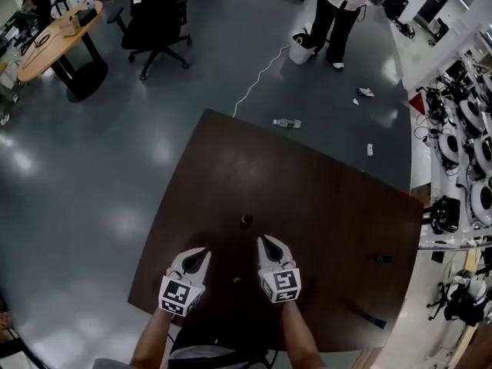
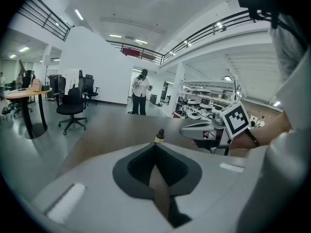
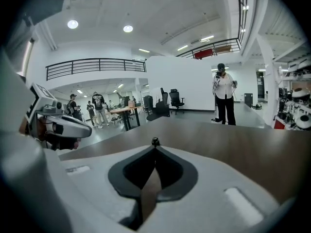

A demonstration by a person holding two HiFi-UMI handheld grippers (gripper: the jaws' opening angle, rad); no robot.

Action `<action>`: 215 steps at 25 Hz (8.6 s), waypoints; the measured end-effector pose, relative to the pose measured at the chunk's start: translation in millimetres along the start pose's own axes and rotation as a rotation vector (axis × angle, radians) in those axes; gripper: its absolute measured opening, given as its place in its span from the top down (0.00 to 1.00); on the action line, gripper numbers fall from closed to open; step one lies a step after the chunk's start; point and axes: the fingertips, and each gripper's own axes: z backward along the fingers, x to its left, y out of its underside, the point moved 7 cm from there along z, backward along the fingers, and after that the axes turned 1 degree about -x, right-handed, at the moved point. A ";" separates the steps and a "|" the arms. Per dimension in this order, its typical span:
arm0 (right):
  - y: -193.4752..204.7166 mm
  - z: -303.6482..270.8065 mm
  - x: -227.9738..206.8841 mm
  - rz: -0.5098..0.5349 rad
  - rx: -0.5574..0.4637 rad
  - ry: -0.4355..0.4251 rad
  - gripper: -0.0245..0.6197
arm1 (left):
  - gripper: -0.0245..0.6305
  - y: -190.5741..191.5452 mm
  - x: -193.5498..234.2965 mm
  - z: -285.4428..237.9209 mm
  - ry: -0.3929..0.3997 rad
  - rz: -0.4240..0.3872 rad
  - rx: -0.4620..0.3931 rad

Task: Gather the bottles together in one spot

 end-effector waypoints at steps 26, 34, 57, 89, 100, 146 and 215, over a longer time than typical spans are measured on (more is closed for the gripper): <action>10.6 -72.8 0.8 0.056 0.058 -0.067 0.67 | 0.96 19.4 15.0 -15.3 0.017 0.036 0.053; 9.4 -79.5 -1.4 0.083 0.082 -0.078 0.70 | 0.96 21.4 16.9 -14.2 0.014 0.045 0.059; -6.7 -31.3 -14.2 0.103 0.027 0.010 0.76 | 0.96 -1.5 5.4 -1.1 0.022 -0.005 0.023; 38.5 111.1 47.4 0.116 -0.011 0.078 0.76 | 0.96 19.2 -46.2 37.6 0.114 -0.085 0.001; 73.5 112.6 70.0 0.115 0.040 0.048 0.76 | 0.96 38.6 -52.2 47.2 0.132 -0.089 0.027; 93.6 126.2 77.7 0.030 -0.009 0.103 0.60 | 0.96 47.8 -54.6 69.8 0.127 -0.099 0.016; 166.0 497.4 -123.7 -0.322 -0.149 0.955 0.96 | 0.96 28.6 -446.9 -97.8 0.802 -0.330 0.133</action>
